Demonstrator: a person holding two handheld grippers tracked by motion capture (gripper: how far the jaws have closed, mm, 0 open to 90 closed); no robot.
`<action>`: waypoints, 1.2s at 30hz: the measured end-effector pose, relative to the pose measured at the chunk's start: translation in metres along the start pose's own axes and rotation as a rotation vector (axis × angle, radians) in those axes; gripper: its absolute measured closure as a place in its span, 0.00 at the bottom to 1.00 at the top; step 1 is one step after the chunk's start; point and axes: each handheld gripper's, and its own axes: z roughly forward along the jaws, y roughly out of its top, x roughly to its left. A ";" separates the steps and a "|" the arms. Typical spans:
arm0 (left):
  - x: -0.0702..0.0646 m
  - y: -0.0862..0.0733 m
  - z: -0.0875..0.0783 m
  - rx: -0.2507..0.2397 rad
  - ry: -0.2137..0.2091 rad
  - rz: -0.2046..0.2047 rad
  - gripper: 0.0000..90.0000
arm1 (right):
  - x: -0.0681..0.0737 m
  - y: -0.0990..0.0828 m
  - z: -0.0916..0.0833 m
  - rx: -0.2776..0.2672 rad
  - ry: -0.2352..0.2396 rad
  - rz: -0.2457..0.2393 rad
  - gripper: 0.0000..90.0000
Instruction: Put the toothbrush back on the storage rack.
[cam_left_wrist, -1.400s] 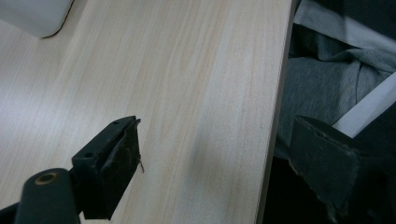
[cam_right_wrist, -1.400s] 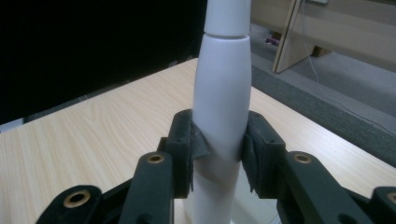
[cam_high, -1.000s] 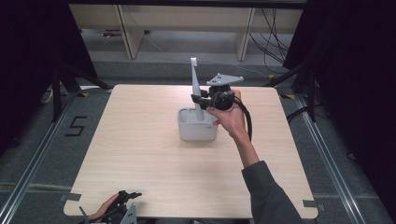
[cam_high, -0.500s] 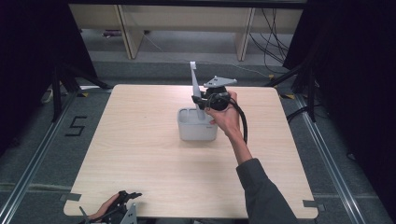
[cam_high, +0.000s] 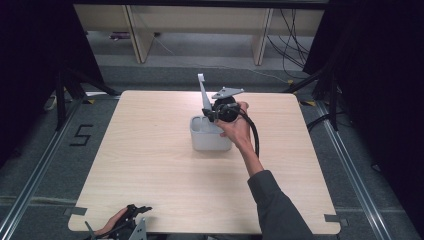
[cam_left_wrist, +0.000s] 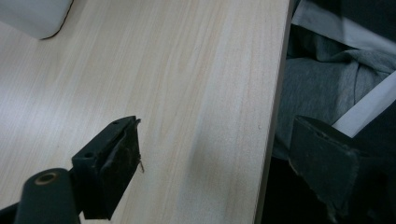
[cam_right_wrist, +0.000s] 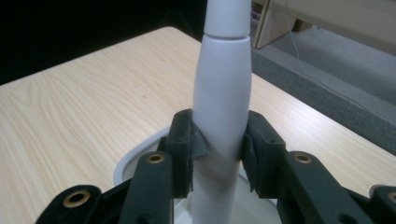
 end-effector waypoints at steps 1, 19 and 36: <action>0.000 0.000 0.000 0.000 0.000 0.001 0.18 | 0.002 -0.001 0.000 0.015 0.010 0.040 0.74; -0.001 0.000 0.001 -0.007 -0.005 -0.007 0.18 | 0.001 -0.016 0.011 0.059 0.017 0.056 0.74; -0.001 0.000 0.001 -0.011 -0.007 -0.005 0.18 | 0.001 -0.021 0.014 0.077 0.027 0.058 0.74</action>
